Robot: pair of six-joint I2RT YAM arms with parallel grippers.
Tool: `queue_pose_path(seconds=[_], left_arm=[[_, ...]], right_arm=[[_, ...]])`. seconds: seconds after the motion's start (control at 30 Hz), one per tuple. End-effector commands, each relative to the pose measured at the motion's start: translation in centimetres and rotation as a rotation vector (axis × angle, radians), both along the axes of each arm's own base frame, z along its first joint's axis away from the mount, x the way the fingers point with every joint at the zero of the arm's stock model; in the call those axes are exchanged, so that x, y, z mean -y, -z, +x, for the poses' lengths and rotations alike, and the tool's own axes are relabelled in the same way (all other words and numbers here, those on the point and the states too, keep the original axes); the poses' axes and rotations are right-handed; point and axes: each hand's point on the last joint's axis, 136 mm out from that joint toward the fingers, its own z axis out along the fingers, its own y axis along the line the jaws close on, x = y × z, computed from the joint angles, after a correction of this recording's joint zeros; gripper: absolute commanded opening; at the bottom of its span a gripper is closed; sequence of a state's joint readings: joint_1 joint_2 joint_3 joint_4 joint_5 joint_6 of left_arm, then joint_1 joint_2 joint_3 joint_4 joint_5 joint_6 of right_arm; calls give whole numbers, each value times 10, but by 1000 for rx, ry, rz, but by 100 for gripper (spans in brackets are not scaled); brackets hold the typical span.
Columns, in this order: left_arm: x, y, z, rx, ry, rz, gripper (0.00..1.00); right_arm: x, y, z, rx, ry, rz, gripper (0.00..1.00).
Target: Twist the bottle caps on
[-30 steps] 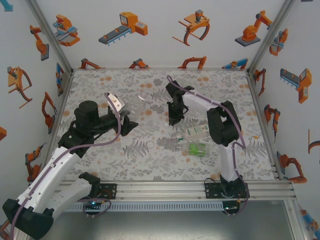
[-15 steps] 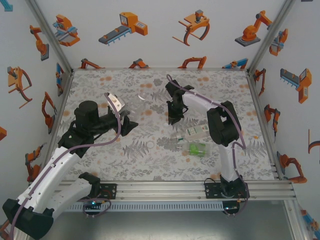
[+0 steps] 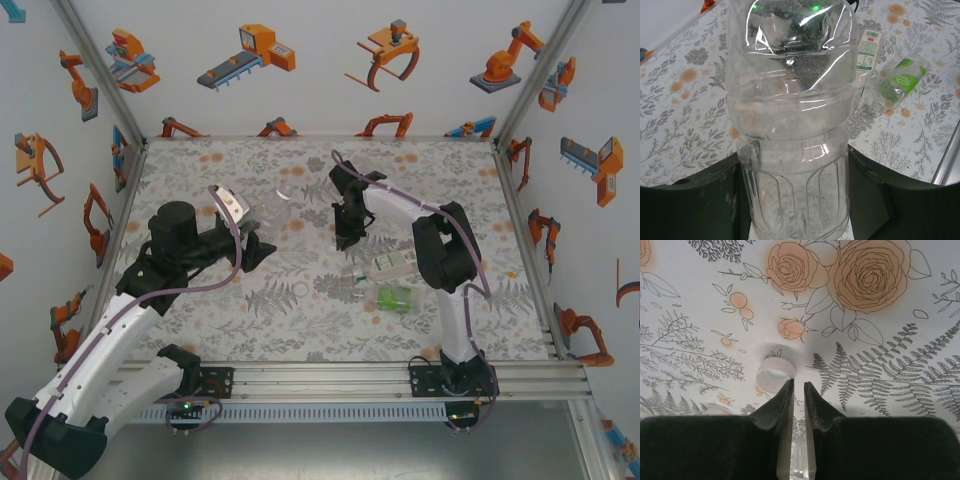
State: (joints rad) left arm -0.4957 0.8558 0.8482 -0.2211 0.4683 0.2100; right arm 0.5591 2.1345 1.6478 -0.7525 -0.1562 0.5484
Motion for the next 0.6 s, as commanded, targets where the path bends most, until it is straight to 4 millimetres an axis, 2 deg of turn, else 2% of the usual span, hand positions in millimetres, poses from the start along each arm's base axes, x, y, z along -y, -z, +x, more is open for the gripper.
queue_pose_path(seconds=[0.0,0.27,0.4,0.5,0.57], left_arm=[[1,-15,-1,23,8,-35,0],[0,-14,-2,22,7,-33,0],[-1,-15,-2,25,3,-34,0],[-3,-15,-1,26,-6,-33,0],[-4,-14,1,27,-19,-29,0]], right_arm=[[2,6,0,-12,0,-39,16],[6,15,-4,-27,-2,-53,9],[9,-6,1,23,4,-60,10],[7,-28,4,58,1,-39,20],[2,-36,2,65,0,-24,23]])
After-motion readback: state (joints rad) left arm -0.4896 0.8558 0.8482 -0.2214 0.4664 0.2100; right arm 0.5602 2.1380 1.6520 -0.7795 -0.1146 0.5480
